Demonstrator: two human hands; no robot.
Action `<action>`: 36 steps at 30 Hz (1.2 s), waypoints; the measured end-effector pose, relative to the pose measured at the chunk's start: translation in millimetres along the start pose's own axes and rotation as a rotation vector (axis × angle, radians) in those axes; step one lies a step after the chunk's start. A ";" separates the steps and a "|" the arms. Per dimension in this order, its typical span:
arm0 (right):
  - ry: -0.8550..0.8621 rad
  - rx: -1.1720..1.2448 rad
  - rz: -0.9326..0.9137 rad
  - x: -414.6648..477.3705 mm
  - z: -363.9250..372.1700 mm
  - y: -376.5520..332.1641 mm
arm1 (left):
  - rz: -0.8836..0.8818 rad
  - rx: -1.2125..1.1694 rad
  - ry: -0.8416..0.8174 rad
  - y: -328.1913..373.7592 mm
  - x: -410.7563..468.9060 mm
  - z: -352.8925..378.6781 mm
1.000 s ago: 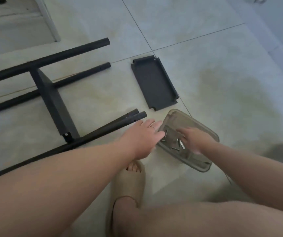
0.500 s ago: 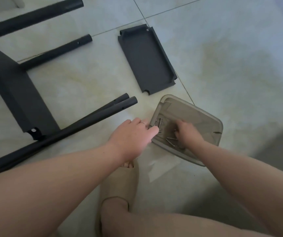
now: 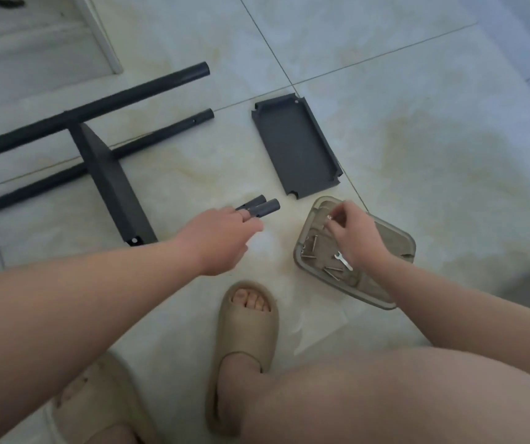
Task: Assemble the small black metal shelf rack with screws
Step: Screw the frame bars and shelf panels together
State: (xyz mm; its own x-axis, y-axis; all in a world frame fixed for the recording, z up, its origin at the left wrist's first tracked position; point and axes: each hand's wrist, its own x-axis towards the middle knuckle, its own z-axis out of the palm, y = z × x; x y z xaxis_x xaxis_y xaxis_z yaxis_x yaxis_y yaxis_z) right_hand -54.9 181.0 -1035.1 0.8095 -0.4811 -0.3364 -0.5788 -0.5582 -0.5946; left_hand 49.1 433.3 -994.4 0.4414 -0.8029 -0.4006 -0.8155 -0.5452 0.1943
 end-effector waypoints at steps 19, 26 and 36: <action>-0.462 0.045 -0.216 -70.0 81.9 -215.0 | -0.630 -0.514 -0.111 -137.6 -153.3 -32.4; -0.578 0.169 -0.261 -60.8 116.5 -200.9 | -0.562 -0.685 -0.388 -157.8 -127.6 28.5; -0.686 0.350 -0.283 -58.9 157.9 -179.2 | -0.534 -0.895 -0.019 -142.9 -131.4 88.8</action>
State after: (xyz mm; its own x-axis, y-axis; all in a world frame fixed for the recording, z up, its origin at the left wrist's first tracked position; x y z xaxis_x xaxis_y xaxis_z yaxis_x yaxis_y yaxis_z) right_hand 16.7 416.1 -1024.0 0.8663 0.2298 -0.4435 -0.3712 -0.2981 -0.8794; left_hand 74.4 638.1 -1049.0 0.6513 -0.4045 -0.6420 0.0632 -0.8142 0.5771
